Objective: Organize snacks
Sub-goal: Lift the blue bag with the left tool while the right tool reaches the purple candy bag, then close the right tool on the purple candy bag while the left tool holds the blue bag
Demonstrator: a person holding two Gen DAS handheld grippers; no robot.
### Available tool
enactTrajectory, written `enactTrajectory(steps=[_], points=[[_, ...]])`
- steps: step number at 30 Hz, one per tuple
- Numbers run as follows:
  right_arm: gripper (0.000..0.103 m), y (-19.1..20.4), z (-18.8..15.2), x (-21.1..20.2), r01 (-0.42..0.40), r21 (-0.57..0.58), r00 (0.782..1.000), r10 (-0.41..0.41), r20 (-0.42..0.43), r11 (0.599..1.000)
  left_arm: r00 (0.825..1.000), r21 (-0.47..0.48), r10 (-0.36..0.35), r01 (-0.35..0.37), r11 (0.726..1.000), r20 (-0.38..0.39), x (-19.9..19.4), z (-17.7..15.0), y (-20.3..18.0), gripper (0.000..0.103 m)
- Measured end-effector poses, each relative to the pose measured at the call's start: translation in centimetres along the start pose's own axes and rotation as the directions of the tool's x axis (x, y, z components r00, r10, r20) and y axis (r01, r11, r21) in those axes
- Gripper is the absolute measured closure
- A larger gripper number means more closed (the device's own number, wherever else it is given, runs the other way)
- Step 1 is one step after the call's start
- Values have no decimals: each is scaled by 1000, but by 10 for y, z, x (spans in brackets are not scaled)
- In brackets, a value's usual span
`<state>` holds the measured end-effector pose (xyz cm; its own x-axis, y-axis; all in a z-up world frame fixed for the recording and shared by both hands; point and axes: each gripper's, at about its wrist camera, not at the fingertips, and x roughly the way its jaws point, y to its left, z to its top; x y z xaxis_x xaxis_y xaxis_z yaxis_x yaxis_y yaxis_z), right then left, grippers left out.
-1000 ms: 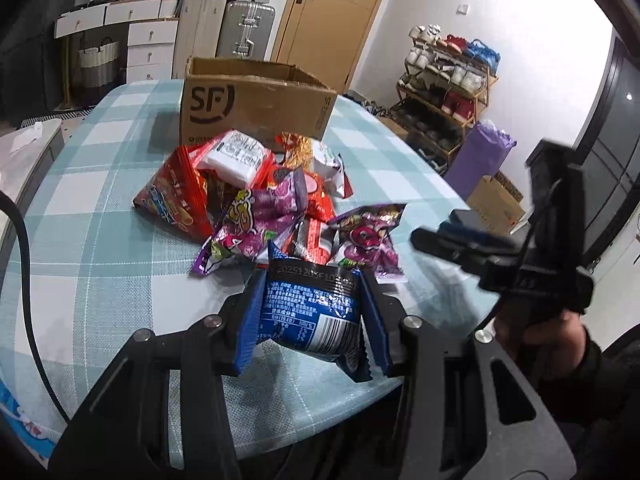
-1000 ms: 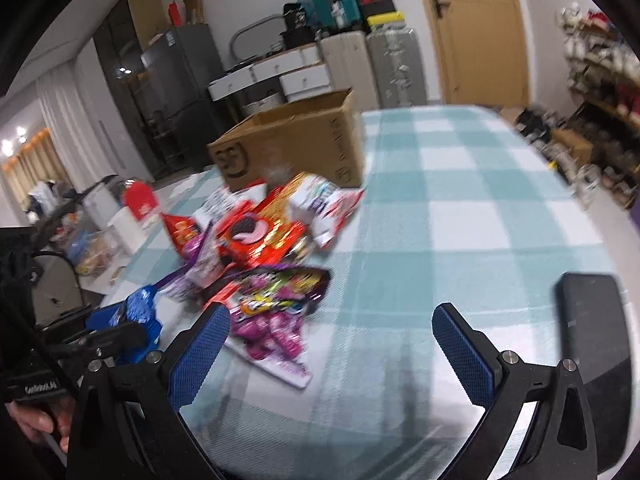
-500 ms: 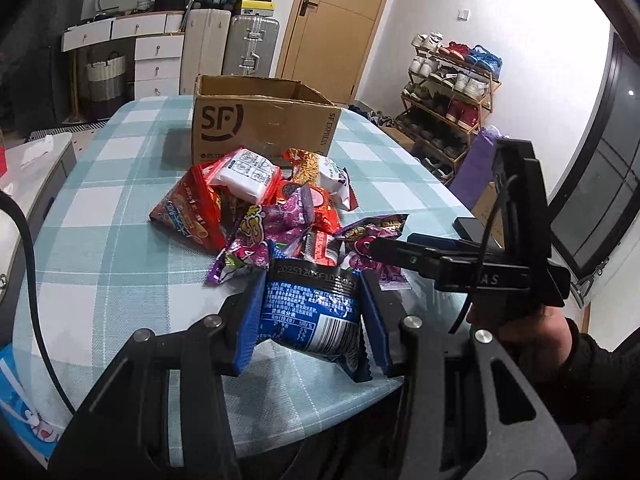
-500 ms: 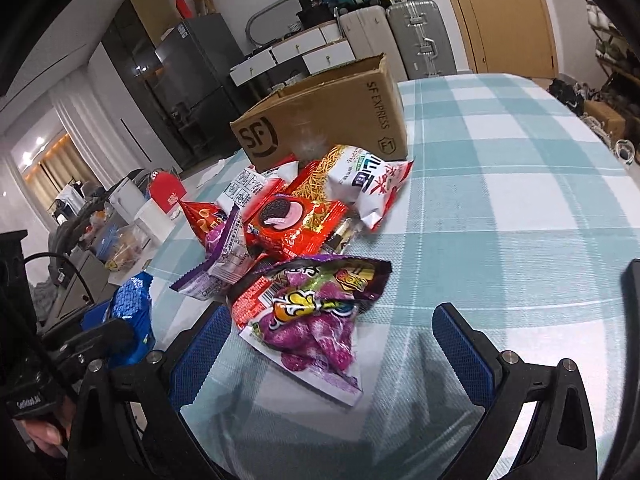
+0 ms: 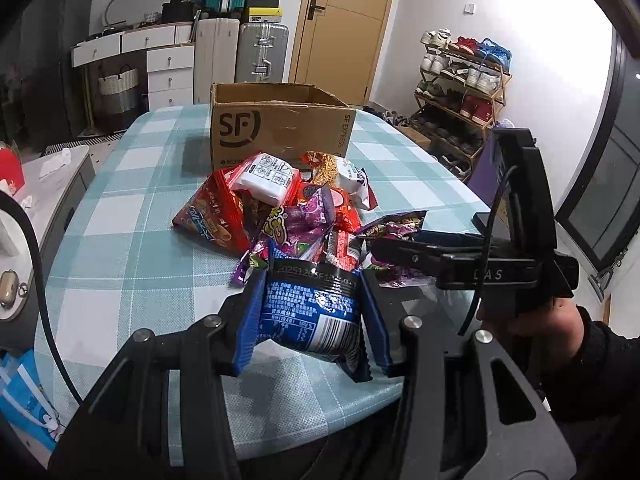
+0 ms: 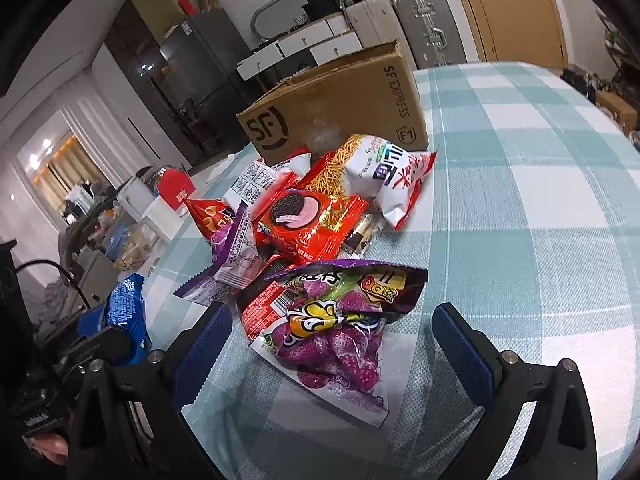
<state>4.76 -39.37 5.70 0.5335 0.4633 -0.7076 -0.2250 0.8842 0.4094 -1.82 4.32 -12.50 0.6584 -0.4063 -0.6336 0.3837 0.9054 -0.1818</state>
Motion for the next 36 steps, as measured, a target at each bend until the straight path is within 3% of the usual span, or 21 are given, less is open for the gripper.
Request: enactTrajectory(steps=[2,5,7,9,10,18,36], points=[[2,3,0,1,-2,-21,1000,2,-2,1000,1000,-5,-1,1,1000,-2,1,-1,2,60],[16,2,-1,7,14,-14,1000,-14,-25,1000,1000,-17,-3,3,1000,-4,-1,-1,6,60],[33,-2,-2,10,23,11,998,-22,-50,1000,1000,-23,-3,3,1000,-4,0,0,8,60],[37,-5,-3,10,8,22,999,-7,-48,1000,1000,-27,-3,3,1000,-6,1,0,10,60],[45,-5,-3,10,-1,19,999,2,-53,1000,1000,-29,-1,1,1000,-7,0,-1,11,60],[55,-7,-4,6,-1,14,1000,1,-23,1000,999,-48,-10,9,999,-31,8,-2,14,60],[55,-4,5,-39,-34,-11,997,34,72,999,1000,-60,27,-28,998,-5,5,13,17,60]])
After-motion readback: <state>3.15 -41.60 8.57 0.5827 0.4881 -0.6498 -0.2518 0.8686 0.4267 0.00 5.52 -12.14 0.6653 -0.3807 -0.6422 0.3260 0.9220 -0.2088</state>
